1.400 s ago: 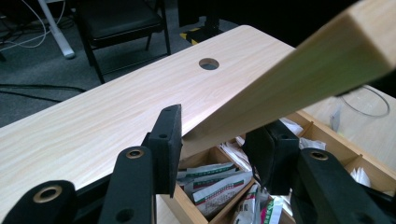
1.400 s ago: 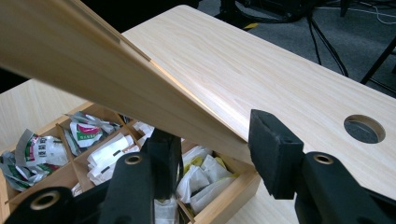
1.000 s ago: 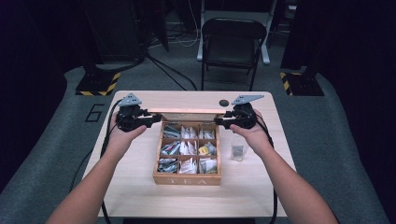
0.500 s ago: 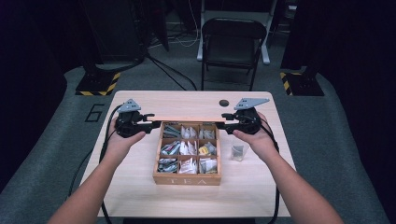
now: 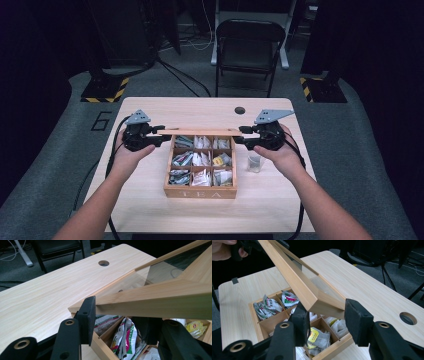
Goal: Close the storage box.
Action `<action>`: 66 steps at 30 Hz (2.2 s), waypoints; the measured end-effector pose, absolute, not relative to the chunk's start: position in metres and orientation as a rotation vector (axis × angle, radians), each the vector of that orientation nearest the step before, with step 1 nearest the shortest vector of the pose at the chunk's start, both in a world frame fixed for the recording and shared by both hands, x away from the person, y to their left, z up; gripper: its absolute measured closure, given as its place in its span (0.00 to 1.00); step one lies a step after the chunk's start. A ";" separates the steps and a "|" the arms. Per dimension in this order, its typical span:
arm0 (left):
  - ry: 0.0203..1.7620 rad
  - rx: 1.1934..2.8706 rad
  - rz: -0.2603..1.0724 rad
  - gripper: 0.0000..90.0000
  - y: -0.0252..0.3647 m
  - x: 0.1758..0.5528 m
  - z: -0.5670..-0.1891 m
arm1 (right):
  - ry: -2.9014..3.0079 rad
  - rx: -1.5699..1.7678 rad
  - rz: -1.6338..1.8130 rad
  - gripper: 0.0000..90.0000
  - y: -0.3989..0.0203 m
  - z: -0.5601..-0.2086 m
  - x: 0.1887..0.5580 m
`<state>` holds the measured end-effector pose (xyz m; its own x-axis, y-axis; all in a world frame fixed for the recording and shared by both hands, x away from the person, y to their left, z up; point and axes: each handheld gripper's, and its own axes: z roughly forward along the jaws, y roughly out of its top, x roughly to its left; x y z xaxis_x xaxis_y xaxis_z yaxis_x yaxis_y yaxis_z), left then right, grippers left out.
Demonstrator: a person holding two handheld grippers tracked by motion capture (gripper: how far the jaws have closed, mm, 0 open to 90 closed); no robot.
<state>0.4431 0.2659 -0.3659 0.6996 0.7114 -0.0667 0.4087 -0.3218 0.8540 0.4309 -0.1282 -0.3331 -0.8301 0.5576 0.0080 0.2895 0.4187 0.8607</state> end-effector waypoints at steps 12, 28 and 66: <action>0.849 1.944 0.392 0.60 0.269 0.428 -0.369 | 2.411 0.728 1.355 0.63 -0.129 -0.339 0.421; 0.808 1.931 0.418 0.63 0.274 0.396 -0.361 | 2.398 0.733 1.350 0.63 -0.129 -0.349 0.410; 0.779 1.969 0.423 0.62 0.274 0.362 -0.408 | 2.374 0.741 1.360 0.63 -0.132 -0.402 0.374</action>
<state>0.3621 0.2744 -0.4080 0.7381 0.6743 -0.0224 0.3487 -0.3529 0.8682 0.3743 -0.1321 -0.4025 -0.8198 0.5725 -0.0084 0.2823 0.4169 0.8640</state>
